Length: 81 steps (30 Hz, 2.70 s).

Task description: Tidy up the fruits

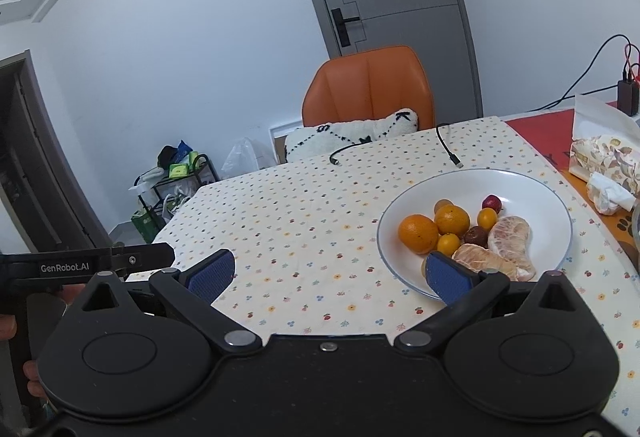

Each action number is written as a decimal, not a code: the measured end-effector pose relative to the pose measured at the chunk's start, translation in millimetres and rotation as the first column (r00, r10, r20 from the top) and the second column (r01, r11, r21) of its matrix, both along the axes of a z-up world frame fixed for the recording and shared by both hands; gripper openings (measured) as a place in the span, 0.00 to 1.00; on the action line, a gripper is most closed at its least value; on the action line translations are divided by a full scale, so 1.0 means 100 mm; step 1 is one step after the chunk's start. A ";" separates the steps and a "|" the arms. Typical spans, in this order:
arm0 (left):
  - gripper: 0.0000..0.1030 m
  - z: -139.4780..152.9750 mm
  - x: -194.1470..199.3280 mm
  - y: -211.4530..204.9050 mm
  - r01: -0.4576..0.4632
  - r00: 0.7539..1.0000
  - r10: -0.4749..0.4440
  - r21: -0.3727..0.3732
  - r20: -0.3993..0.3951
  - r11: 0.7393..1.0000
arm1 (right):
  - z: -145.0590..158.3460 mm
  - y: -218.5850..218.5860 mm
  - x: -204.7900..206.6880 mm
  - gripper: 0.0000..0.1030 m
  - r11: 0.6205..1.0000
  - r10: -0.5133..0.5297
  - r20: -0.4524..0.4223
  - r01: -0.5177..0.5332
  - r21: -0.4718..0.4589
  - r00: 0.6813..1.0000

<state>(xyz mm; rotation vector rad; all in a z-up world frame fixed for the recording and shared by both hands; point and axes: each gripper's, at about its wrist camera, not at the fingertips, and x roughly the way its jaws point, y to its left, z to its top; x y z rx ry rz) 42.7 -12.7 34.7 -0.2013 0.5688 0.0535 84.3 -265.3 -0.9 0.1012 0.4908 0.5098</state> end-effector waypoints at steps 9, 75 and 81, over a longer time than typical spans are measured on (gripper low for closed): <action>0.98 0.12 -0.23 -0.03 0.001 1.000 -0.002 0.050 0.008 0.999 | 0.10 -0.06 -0.16 1.00 1.000 -0.003 0.025 0.003 -0.004 1.000; 1.00 -0.14 -0.40 -0.01 -0.021 0.995 0.029 0.090 -0.091 0.996 | -0.10 -0.05 -0.37 1.00 0.996 0.049 -0.045 -0.052 -0.073 0.998; 1.00 -0.15 -0.39 -0.02 -0.018 0.995 0.027 0.090 -0.094 0.996 | -0.10 -0.05 -0.36 1.00 0.996 0.049 -0.046 -0.052 -0.074 0.998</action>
